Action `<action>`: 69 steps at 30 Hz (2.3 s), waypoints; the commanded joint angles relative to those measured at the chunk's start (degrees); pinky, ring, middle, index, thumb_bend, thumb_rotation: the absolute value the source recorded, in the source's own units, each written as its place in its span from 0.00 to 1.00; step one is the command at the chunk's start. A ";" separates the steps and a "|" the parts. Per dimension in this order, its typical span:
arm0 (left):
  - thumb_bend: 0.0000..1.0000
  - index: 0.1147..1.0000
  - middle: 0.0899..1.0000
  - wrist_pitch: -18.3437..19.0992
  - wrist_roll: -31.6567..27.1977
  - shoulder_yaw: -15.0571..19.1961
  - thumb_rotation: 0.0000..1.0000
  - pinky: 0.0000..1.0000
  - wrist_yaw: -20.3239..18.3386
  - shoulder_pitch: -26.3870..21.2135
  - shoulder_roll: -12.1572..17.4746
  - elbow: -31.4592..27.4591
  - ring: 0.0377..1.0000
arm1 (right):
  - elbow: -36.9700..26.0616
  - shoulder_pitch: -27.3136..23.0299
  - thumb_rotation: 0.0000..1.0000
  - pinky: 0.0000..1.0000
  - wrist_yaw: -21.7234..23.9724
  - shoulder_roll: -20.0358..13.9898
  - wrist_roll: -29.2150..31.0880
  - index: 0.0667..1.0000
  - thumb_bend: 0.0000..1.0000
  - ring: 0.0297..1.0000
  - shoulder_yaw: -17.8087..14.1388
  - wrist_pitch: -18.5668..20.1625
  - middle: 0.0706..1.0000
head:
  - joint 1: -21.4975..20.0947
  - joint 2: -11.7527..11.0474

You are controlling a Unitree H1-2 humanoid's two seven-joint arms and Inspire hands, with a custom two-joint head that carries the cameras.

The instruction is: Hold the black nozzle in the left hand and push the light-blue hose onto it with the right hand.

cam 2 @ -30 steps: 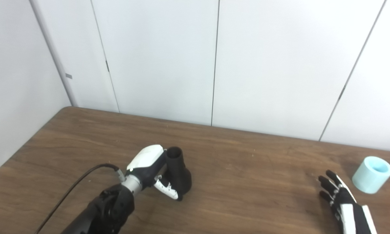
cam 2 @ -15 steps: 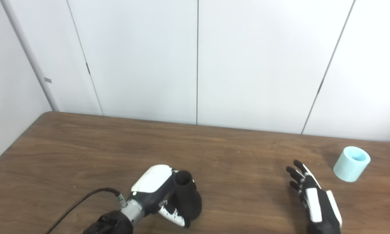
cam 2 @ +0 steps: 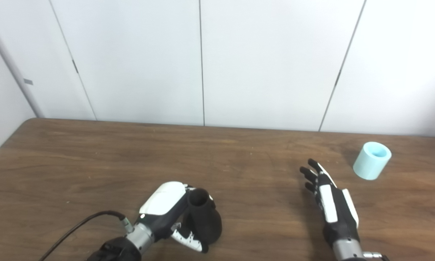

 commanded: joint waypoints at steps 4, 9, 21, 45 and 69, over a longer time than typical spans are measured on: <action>0.52 0.42 0.44 -3.19 -1.14 -4.29 0.00 0.86 -4.76 3.92 -0.15 4.53 0.58 | -2.78 -1.59 1.00 0.88 -0.77 0.19 -0.84 0.91 0.54 0.91 0.21 -0.04 0.83 | -0.30 0.35; 0.52 0.42 0.43 -4.50 -1.91 -3.22 0.00 0.86 -4.24 4.29 -0.19 7.32 0.57 | -3.19 -1.68 1.00 0.88 -0.71 -0.08 -0.96 0.91 0.54 0.91 0.19 0.29 0.83 | -0.33 0.72; 0.52 0.45 0.39 -1.22 -7.30 1.70 0.00 0.84 -3.60 6.55 -2.63 10.81 0.56 | -4.15 -1.58 1.00 0.88 -0.64 -0.04 -0.62 0.90 0.56 0.91 0.06 0.67 0.83 | -0.24 0.91; 0.52 0.42 0.43 -3.22 -2.15 -1.20 0.00 0.82 -3.94 5.79 -0.24 9.26 0.59 | -6.72 -9.77 0.59 0.74 -2.01 -12.83 -12.18 0.83 0.65 0.82 -2.00 2.98 0.80 | -3.69 0.36; 0.52 0.42 0.44 -5.39 -2.35 -4.05 0.00 0.87 -6.59 3.71 3.76 9.02 0.60 | -0.45 -18.97 0.46 0.76 4.21 -28.61 -23.48 0.80 0.79 0.83 0.18 9.51 0.80 | -9.28 -0.50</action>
